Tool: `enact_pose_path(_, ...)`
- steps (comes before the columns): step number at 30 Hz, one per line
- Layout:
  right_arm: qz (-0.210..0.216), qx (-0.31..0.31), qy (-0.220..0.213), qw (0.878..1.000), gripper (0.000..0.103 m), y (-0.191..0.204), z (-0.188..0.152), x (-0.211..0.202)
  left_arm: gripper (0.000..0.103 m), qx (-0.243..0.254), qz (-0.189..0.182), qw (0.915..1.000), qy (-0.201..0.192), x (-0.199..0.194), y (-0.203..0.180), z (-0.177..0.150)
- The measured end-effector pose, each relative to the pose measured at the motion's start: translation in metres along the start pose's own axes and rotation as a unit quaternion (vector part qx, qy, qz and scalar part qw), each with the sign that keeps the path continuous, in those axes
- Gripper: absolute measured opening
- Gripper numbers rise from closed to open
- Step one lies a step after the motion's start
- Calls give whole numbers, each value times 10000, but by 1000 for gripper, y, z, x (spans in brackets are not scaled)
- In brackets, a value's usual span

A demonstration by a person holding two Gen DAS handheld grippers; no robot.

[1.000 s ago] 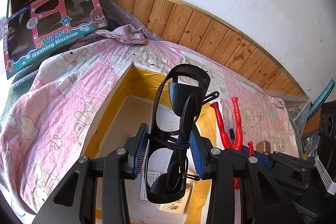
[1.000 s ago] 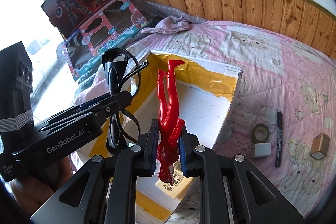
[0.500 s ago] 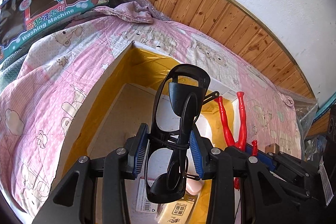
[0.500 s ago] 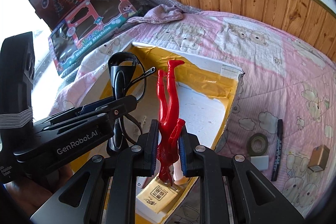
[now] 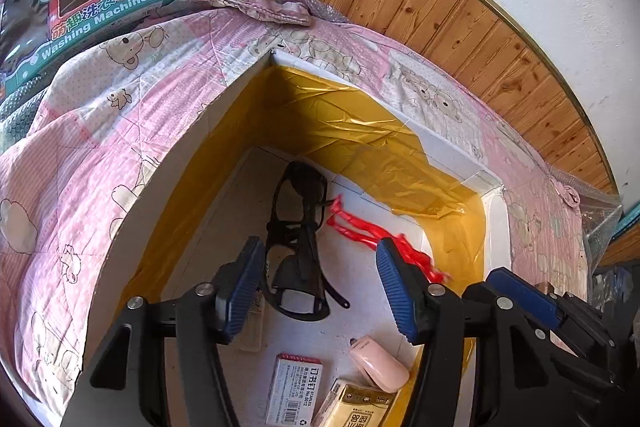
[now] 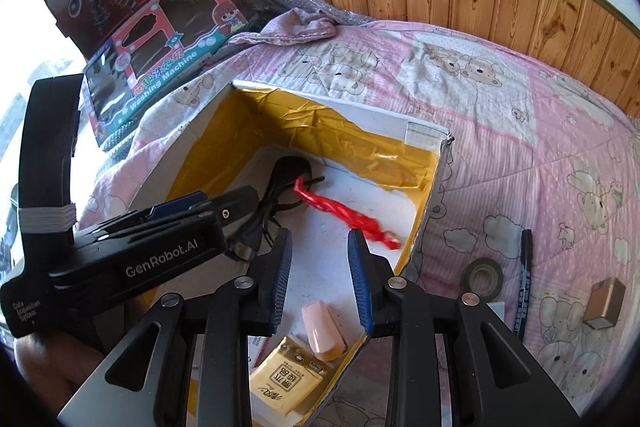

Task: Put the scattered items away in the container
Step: 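Withdraw both tools from the box toward the remaining items, then grasp the white charger with the left tool while the right tool grasps the gold tin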

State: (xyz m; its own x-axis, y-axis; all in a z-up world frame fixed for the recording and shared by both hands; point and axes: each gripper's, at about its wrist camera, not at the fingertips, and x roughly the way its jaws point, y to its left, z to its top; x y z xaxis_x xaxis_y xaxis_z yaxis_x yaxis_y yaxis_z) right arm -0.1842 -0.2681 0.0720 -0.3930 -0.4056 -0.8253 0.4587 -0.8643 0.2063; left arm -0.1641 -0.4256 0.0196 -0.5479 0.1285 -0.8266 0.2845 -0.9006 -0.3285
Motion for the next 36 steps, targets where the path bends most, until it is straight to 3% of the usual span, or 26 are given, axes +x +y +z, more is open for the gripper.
enact_pose_path(8,290,-333,-149,9989,31,23,-34,-37,59,21,-48,9996,-295,-54,-5,-22)
enact_pose_path(19,535,-305,-194,9979,31,15,-129,-93,59,325,2,9970,-702,-136,-22,-109)
enact_pose_path(27,402,511,-90,9978,31,-40,-195,-110,59,1061,-410,9915,-630,-158,-88,-162)
enact_pose_path(36,46,1518,-217,9882,31,-119,-222,-127,59,1765,-633,9821,-187,-122,-167,-185)
